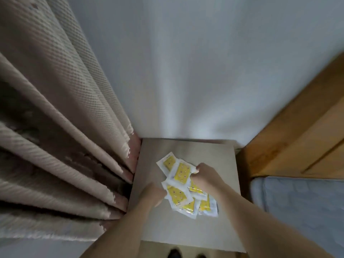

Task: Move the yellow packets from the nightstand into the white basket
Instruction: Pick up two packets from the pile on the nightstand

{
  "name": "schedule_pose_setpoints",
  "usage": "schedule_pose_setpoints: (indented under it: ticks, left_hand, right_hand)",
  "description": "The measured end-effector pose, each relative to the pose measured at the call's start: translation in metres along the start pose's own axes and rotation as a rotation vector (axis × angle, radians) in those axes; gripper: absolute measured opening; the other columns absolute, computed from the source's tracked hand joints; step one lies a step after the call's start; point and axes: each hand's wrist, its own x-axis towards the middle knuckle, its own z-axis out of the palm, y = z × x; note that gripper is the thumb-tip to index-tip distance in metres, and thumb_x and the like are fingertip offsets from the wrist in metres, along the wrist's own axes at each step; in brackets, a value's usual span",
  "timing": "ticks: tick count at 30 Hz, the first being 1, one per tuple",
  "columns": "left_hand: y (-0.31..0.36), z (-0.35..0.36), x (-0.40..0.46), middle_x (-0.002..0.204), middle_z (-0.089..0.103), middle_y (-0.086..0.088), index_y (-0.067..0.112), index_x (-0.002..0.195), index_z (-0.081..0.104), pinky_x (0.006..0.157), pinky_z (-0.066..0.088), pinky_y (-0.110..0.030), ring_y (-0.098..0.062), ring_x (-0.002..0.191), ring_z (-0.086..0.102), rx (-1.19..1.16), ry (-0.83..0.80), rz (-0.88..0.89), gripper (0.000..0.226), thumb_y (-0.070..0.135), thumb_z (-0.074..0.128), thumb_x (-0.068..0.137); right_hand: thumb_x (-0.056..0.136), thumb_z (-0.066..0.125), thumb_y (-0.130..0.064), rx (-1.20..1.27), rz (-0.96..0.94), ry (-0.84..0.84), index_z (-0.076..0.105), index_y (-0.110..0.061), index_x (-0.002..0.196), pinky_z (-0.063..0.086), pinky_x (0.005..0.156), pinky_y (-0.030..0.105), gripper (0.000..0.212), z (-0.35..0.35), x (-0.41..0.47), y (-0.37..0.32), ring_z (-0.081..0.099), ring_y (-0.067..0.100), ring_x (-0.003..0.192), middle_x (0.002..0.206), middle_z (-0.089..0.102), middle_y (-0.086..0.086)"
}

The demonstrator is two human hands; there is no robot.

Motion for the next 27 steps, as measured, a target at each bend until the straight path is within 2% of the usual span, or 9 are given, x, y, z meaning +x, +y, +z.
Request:
schedule_pose_setpoints:
  ticks: [2, 4, 7, 9, 15, 18, 21, 25, 27]
  left_hand:
    - [0.001, 0.015, 0.023, 0.105, 0.068, -0.012, 0.010, 0.101, 0.065, 0.072, 0.048, -0.028, -0.024, 0.090, 0.065, -0.016, -0.014, -0.007, 0.030, 0.036, 0.060, 0.087]
    - [0.002, 0.032, 0.041, 0.101, 0.067, -0.003, 0.015, 0.106, 0.064, 0.078, 0.050, -0.027, -0.023, 0.092, 0.064, -0.003, 0.005, -0.063, 0.043, 0.053, 0.059, 0.085]
    - [0.002, 0.060, 0.063, 0.114, 0.066, 0.001, 0.022, 0.122, 0.055, 0.091, 0.051, -0.037, -0.024, 0.106, 0.063, 0.031, 0.045, -0.166, 0.083, 0.082, 0.056, 0.065]
    - [0.000, 0.074, 0.071, 0.123, 0.062, -0.001, 0.019, 0.130, 0.043, 0.089, 0.051, -0.037, -0.025, 0.111, 0.062, 0.053, 0.102, -0.191, 0.094, 0.083, 0.059, 0.063]
    - [-0.005, 0.079, 0.074, 0.111, 0.065, -0.002, 0.018, 0.119, 0.036, 0.076, 0.054, -0.034, -0.026, 0.098, 0.065, 0.011, 0.194, -0.170, 0.073, 0.064, 0.069, 0.072]
    - [-0.011, 0.075, 0.077, 0.105, 0.063, -0.002, 0.018, 0.110, 0.038, 0.075, 0.055, -0.036, -0.027, 0.094, 0.065, -0.082, 0.192, -0.183, 0.062, 0.051, 0.076, 0.074]
    - [-0.018, 0.074, 0.078, 0.101, 0.063, 0.001, 0.017, 0.108, 0.044, 0.073, 0.053, -0.033, -0.025, 0.092, 0.066, -0.117, 0.166, -0.192, 0.058, 0.047, 0.078, 0.073]
    - [-0.027, 0.070, 0.077, 0.091, 0.070, 0.004, 0.019, 0.097, 0.066, 0.072, 0.054, -0.028, -0.017, 0.081, 0.068, -0.225, 0.085, -0.173, 0.032, 0.040, 0.076, 0.075]
    - [-0.028, 0.065, 0.068, 0.090, 0.072, 0.002, 0.018, 0.093, 0.070, 0.076, 0.056, -0.030, -0.016, 0.079, 0.068, -0.293, 0.066, -0.165, 0.023, 0.032, 0.071, 0.075]
  right_hand:
    - [0.086, 0.051, -0.016, 0.042, 0.068, 0.017, 0.051, -0.013, 0.084, 0.041, 0.062, 0.026, 0.004, 0.015, 0.037, 0.005, 0.057, 0.018, 0.075, 0.078, 0.055, 0.000]
    - [0.085, 0.053, -0.018, 0.089, 0.126, 0.040, 0.046, -0.015, 0.069, 0.036, 0.053, 0.025, 0.018, 0.031, 0.069, 0.013, 0.050, 0.014, 0.059, 0.065, 0.052, -0.001]
    - [0.085, 0.058, -0.036, 0.123, 0.203, 0.004, 0.048, -0.019, 0.068, 0.037, 0.053, 0.025, 0.027, 0.056, 0.106, 0.026, 0.054, 0.014, 0.060, 0.063, 0.054, -0.004]
    - [0.082, 0.062, -0.051, 0.138, 0.239, -0.046, 0.052, -0.019, 0.070, 0.037, 0.052, 0.026, 0.035, 0.072, 0.119, 0.031, 0.057, 0.014, 0.063, 0.066, 0.056, -0.005]
    - [0.073, 0.066, -0.058, 0.094, 0.262, 0.091, 0.059, -0.016, 0.096, 0.045, 0.064, 0.029, 0.048, 0.107, 0.129, 0.038, 0.066, 0.023, 0.085, 0.089, 0.067, 0.000]
    - [0.088, 0.058, -0.043, 0.091, 0.215, 0.122, 0.056, -0.016, 0.099, 0.046, 0.073, 0.032, 0.030, 0.111, 0.132, 0.042, 0.062, 0.025, 0.094, 0.101, 0.062, 0.001]
    - [0.093, 0.051, -0.026, 0.234, 0.213, 0.134, 0.053, -0.017, 0.089, 0.054, 0.074, 0.035, 0.011, 0.112, 0.135, 0.048, 0.061, 0.024, 0.083, 0.091, 0.059, 0.000]
    - [0.094, 0.051, -0.017, 0.516, 0.223, 0.162, 0.047, -0.017, 0.082, 0.041, 0.048, 0.023, 0.013, 0.100, 0.126, 0.050, 0.052, 0.017, 0.064, 0.082, 0.054, -0.001]
    - [0.092, 0.052, -0.014, 0.600, 0.211, 0.181, 0.048, -0.015, 0.083, 0.037, 0.042, 0.020, 0.010, 0.086, 0.115, 0.048, 0.054, 0.020, 0.066, 0.081, 0.053, -0.001]
